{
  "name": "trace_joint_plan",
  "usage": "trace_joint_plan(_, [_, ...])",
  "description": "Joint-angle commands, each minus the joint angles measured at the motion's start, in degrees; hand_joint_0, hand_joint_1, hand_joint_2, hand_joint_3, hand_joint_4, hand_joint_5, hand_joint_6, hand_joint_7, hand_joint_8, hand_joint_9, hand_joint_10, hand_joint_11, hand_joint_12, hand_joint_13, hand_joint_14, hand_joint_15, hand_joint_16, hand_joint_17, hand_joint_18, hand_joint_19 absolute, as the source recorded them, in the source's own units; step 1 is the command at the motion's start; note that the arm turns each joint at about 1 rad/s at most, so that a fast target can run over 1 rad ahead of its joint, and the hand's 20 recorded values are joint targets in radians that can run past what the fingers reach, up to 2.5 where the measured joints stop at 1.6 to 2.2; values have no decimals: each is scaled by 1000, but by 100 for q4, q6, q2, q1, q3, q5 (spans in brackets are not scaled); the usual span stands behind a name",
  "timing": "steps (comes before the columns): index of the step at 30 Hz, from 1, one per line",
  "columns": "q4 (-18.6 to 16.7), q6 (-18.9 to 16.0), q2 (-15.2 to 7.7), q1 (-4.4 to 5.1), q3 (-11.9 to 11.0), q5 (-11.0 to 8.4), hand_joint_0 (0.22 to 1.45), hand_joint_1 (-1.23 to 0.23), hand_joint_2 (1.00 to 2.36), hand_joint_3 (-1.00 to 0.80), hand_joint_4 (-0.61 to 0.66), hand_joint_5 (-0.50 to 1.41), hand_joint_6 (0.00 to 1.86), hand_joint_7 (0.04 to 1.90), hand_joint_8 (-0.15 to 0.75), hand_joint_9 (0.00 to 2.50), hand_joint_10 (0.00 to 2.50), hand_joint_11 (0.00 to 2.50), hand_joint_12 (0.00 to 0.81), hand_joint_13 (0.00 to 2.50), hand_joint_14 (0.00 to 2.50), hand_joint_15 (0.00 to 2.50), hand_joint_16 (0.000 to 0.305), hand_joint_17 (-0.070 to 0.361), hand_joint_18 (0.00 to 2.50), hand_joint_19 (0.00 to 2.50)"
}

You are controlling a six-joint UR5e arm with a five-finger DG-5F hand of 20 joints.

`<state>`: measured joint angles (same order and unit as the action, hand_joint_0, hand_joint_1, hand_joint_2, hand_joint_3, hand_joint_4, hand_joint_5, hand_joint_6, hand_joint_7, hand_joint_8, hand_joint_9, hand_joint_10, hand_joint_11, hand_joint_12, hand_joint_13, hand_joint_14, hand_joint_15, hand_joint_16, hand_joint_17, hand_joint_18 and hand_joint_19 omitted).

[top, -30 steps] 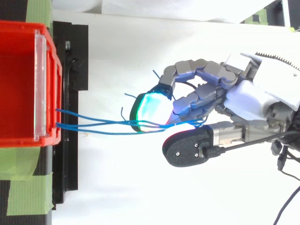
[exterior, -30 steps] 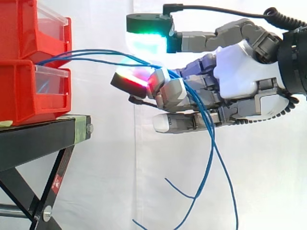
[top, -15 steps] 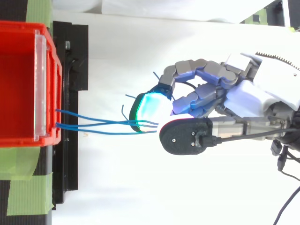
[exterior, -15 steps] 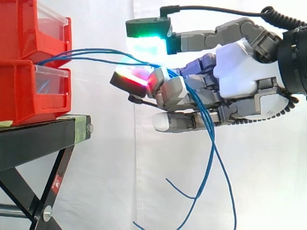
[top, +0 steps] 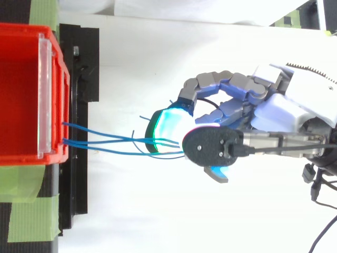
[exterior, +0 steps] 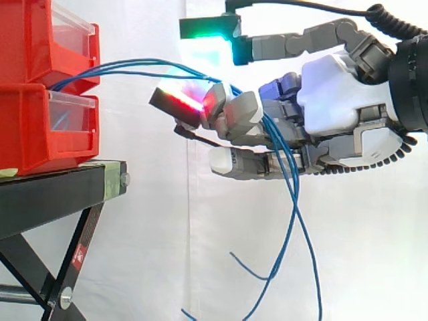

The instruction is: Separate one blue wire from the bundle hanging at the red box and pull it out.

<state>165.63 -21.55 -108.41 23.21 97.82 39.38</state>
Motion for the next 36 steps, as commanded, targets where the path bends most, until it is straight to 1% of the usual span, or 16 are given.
trace_joint_plan(1, [4,-16,-4,8,0,0,599,-534,1013,-120,209,-213,866,1040,342,1011,0,1612,343,1348,8,1499,51,115,805,695])
trace_joint_plan(6, [22,-16,-4,8,0,0,598,-526,1012,-116,226,-212,868,1016,348,1017,0,1609,359,1354,8,1495,53,118,815,687])
trace_joint_plan(8, [31,-16,-4,-1,0,0,599,-531,1012,-124,232,-211,867,1003,346,1016,0,1605,353,1353,8,1487,52,118,812,681])
trace_joint_plan(9, [48,-16,-4,8,0,0,598,-546,1014,-146,233,-211,864,1014,345,1011,3,1607,347,1348,9,1493,52,116,804,695])
trace_joint_plan(10, [57,-16,-4,-1,0,0,579,-569,1016,-208,207,-214,849,1071,314,991,5,1617,316,1317,12,1524,47,105,758,727])
trace_joint_plan(11, [57,-16,-4,-1,0,0,564,-569,1015,-267,205,-214,845,1061,310,988,6,1619,312,1315,12,1525,46,104,756,721])
trace_joint_plan(15, [57,-16,-4,8,0,0,518,-538,1006,-416,213,-216,828,1053,324,988,5,1619,333,1328,10,1517,49,110,774,715])
trace_joint_plan(17, [57,-16,-4,-1,9,0,506,-540,1003,-454,207,-217,824,1046,334,992,4,1613,335,1333,8,1516,50,112,783,711])
trace_joint_plan(21, [66,-7,-4,8,9,0,506,-689,1000,-500,217,-233,826,1030,324,957,3,1607,337,1314,10,1501,51,114,778,695])
trace_joint_plan(24, [66,-16,-4,17,0,0,554,-828,1000,-500,220,-247,833,1040,304,893,6,1635,316,1271,13,1511,48,108,746,693])
trace_joint_plan(27, [66,-16,-4,17,9,0,610,-889,1001,-487,222,-255,840,1042,297,850,5,1629,307,1254,14,1502,47,105,727,675])
trace_joint_plan(29, [66,-16,4,17,0,0,653,-894,1009,-404,221,-258,844,1034,296,843,5,1636,304,1248,15,1504,46,104,728,674])
trace_joint_plan(32, [66,-25,-4,17,0,0,669,-883,1015,-332,226,-258,848,1022,302,844,5,1623,305,1253,16,1503,46,103,728,667])
trace_joint_plan(36, [66,-25,-4,26,0,0,675,-801,1022,-244,230,-251,864,987,302,866,4,1615,303,1269,14,1504,45,101,736,675])
